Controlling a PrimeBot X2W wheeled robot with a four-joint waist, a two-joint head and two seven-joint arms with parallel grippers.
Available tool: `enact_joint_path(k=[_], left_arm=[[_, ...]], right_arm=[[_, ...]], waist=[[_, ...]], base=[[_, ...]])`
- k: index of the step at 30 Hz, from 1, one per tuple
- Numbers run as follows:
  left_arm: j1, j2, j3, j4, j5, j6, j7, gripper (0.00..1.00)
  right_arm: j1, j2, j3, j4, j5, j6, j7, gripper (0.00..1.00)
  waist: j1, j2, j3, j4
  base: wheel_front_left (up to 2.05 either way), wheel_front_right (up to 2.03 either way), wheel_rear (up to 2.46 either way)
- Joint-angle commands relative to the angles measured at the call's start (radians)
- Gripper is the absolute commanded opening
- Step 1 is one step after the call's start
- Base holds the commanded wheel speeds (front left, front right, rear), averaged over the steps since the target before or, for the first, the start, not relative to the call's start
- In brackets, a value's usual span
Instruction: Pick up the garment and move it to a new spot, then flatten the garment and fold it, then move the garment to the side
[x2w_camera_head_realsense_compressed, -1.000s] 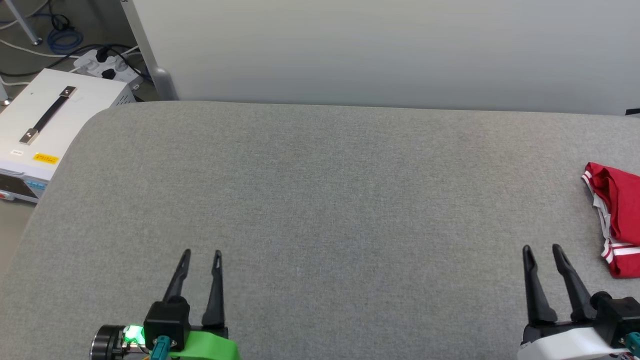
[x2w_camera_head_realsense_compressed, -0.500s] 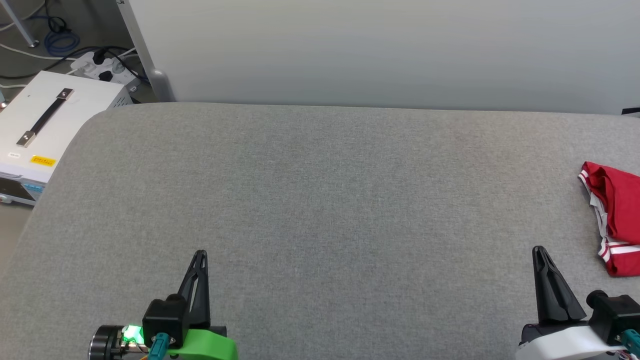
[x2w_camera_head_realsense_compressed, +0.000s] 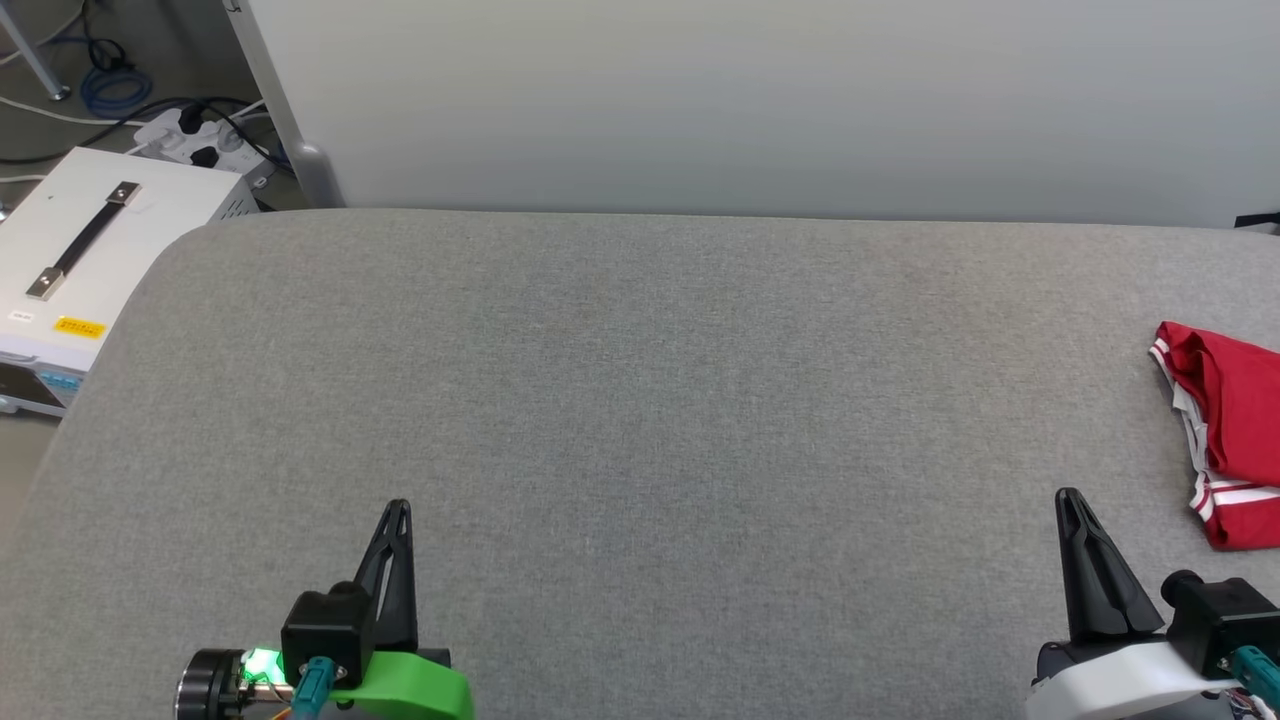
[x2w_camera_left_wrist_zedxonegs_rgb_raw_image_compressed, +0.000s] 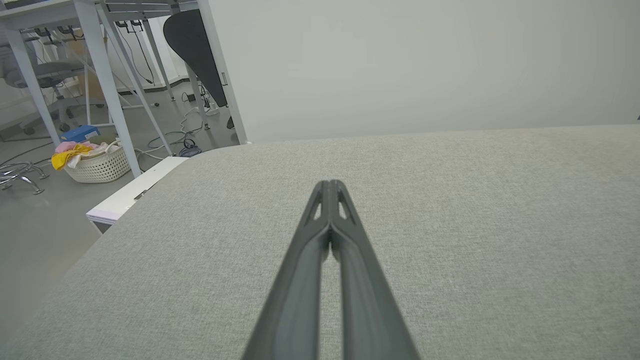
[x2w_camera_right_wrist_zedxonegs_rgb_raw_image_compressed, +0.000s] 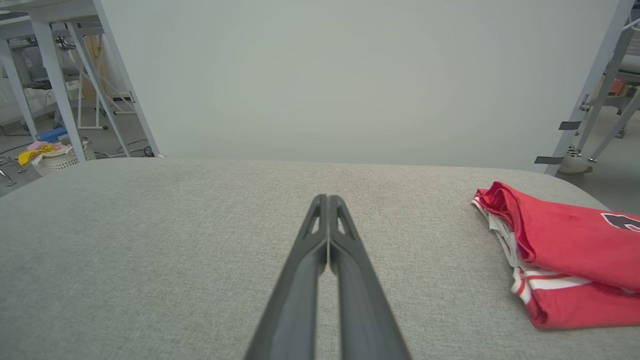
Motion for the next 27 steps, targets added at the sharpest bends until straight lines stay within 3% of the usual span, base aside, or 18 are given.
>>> enact_joint_path(k=[1, 27], left_arm=[[-0.017, -0.005, 0.004, -0.004, 0.009, -0.007, 0.005, 0.00], [-0.037, -0.018, 0.029, -0.011, 0.018, -0.020, 0.058, 0.00]], right_arm=[[-0.016, 0.003, 0.002, 0.003, -0.011, 0.000, 0.008, 0.00], [-0.044, 0.006, 0.012, 0.008, -0.041, 0.000, 0.060, 0.00]], waist=[[0.0000, 0.0000, 0.000, -0.001], [0.0000, 0.0000, -0.005, -0.016]], base=[[0.00, 0.00, 0.00], [0.00, 0.00, 0.00]])
